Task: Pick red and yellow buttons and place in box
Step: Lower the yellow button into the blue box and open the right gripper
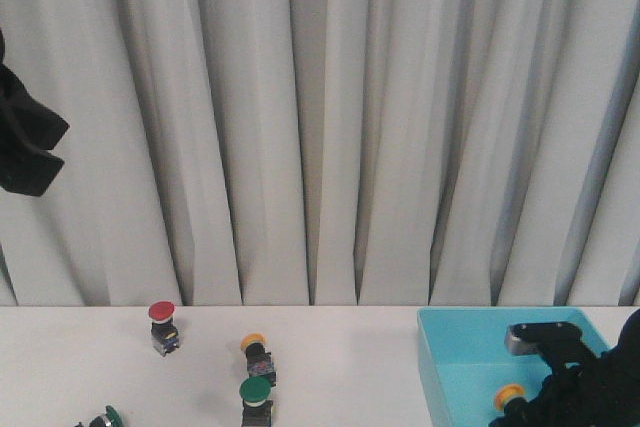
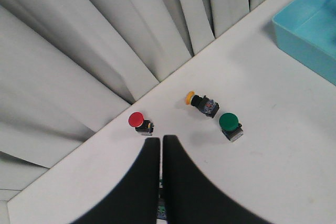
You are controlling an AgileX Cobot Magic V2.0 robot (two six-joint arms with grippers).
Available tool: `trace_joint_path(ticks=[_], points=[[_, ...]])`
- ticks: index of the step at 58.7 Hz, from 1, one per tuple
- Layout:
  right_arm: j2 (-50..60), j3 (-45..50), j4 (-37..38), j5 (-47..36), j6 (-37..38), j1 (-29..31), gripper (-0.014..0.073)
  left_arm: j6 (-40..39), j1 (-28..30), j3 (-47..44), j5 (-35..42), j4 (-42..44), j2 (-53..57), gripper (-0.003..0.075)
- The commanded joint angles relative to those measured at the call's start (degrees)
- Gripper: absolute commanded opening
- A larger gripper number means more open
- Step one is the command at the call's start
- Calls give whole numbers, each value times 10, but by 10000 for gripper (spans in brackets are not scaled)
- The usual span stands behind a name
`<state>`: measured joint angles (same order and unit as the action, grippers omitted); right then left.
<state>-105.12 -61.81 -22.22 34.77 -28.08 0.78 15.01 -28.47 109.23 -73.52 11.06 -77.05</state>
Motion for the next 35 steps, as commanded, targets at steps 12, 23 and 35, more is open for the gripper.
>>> trace_joint_path(ticks=[12,23,35], points=[[6,-18,23,2,-41,-46,72,-2,-1,10,29,6,15,-6],[-8,-18,99,0,53,-47,114,-2,-1,10,28,6,15,-6],[-15,-18,116,12,64,-49,172,-2,-1,10,28,6,15,-6]])
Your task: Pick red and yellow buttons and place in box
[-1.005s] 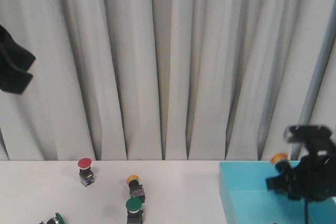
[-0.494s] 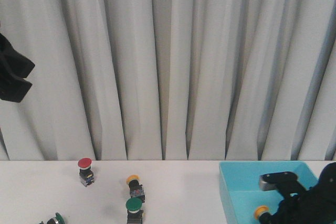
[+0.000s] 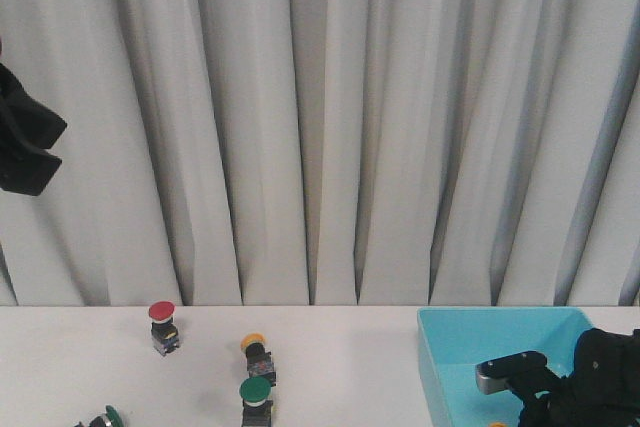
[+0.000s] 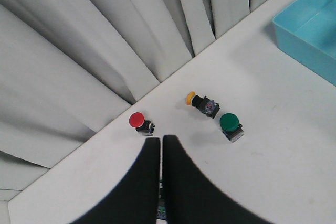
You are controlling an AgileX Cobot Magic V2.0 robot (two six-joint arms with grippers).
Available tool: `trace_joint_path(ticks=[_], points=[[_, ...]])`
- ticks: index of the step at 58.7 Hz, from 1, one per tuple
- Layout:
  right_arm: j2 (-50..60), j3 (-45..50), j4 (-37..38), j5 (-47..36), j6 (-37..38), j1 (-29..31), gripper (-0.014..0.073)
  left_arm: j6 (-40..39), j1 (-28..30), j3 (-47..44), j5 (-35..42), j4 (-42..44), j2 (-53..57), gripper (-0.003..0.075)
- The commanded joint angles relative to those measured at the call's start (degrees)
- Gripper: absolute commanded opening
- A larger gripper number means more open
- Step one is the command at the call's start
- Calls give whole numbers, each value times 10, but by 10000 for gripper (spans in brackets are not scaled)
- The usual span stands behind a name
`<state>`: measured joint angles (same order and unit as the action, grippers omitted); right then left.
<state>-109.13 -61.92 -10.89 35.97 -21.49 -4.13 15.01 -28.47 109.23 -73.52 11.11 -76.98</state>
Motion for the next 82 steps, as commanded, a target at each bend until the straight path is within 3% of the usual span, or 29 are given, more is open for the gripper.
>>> trace_joint_path(ticks=[1,17,22,39,50,57,63,68,70,82], points=[[25,-17,3,1,-4,1,185,-2,-1,10,28,5,14,-6],[29,-18,5,5,-12,1,447,-3,-1,10,25,5,14,-6],[41,-18,5,-10,-22,1,491,-3,-1,10,21,5,14,-6],[184,-29,2,-89,-22,1,486,-3,-1,10,36,5,14,-6],[315,-91,-47,-115,-19,1,435,-8,-1,10,82,4,14,-6],[395,-117,-93,-159,-19,1,360,-8,-1,10,114,3,14,-6],[452,-117,-104,-197,-23,1,225,-8,-1,10,124,3,14,-6],[481,-117,-97,-191,-24,1,26,-8,-1,10,127,3,14,-6],[487,-117,-95,-184,-23,1,-16,-8,-1,10,129,3,14,-6],[492,-117,-95,-171,-23,1,-8,-8,-1,10,129,3,14,-6]])
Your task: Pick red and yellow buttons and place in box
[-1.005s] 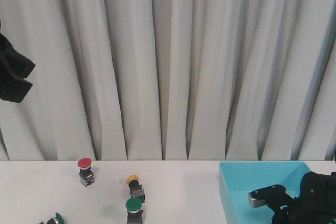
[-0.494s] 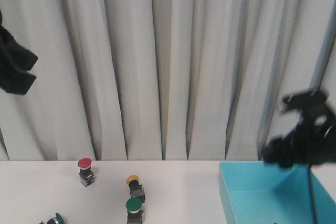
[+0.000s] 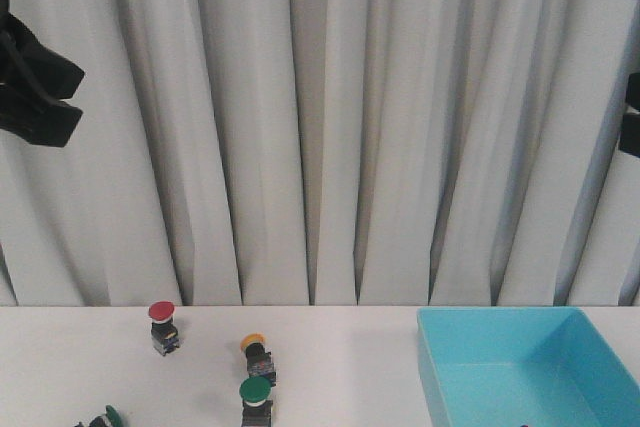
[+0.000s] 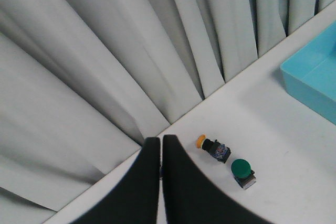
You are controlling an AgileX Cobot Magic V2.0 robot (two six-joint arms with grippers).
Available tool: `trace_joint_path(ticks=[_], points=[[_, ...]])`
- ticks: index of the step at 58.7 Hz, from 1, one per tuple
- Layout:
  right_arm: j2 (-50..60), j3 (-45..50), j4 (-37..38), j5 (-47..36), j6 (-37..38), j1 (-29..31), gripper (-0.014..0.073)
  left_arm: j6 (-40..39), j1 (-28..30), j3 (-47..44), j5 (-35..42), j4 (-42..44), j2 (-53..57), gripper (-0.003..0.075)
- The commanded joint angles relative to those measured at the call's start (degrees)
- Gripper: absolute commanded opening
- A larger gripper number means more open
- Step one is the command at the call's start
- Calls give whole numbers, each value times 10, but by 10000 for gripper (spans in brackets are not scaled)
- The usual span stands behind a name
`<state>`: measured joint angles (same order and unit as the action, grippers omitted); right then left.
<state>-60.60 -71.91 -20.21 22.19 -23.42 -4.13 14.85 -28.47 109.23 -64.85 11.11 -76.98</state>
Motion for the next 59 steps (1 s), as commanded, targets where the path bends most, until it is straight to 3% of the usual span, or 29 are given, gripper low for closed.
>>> trace_joint_path(ticks=[1,44,50,59], points=[[6,-16,-1,-33,-4,1,-8,-6,-1,10,43,3,14,-6],[6,-15,-7,-25,-4,1,-8,-4,-1,-10,58,19,45,-6],[6,-15,-7,-25,-4,1,-8,-35,-1,-120,137,17,115,-6],[6,-15,-7,-25,-4,1,-8,-106,1,-415,374,25,270,-6]])
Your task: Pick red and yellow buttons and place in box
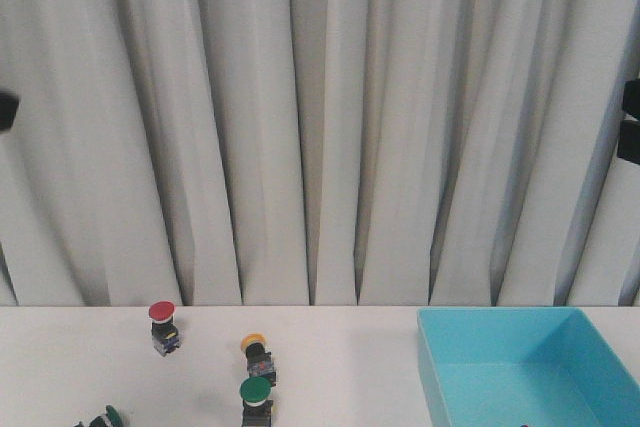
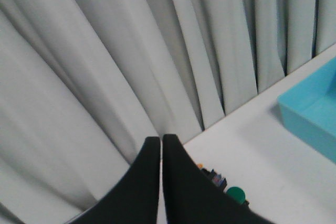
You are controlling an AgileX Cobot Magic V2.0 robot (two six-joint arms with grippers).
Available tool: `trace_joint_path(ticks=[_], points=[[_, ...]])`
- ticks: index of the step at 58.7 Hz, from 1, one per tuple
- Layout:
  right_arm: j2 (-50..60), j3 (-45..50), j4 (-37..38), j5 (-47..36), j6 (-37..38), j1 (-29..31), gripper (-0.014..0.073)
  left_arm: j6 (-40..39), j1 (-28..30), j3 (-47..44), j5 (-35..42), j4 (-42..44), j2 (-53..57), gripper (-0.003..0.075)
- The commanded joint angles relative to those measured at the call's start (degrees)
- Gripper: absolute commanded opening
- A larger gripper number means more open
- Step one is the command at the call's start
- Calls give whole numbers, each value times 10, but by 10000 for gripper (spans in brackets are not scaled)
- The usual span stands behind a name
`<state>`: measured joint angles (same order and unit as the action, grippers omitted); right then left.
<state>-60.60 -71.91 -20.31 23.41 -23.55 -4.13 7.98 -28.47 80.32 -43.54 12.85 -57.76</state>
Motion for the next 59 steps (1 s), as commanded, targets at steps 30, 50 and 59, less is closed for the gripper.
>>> trace_joint_path(ticks=[30,50,59], points=[[6,-15,-6,-37,-3,1,-8,-155,175,-730,586,-79,303,-6],[6,-15,-6,-38,-3,1,-8,-161,255,-823,458,-80,537,-6],[6,-15,-6,-38,-3,1,-8,-160,304,-825,406,-71,595,-6]])
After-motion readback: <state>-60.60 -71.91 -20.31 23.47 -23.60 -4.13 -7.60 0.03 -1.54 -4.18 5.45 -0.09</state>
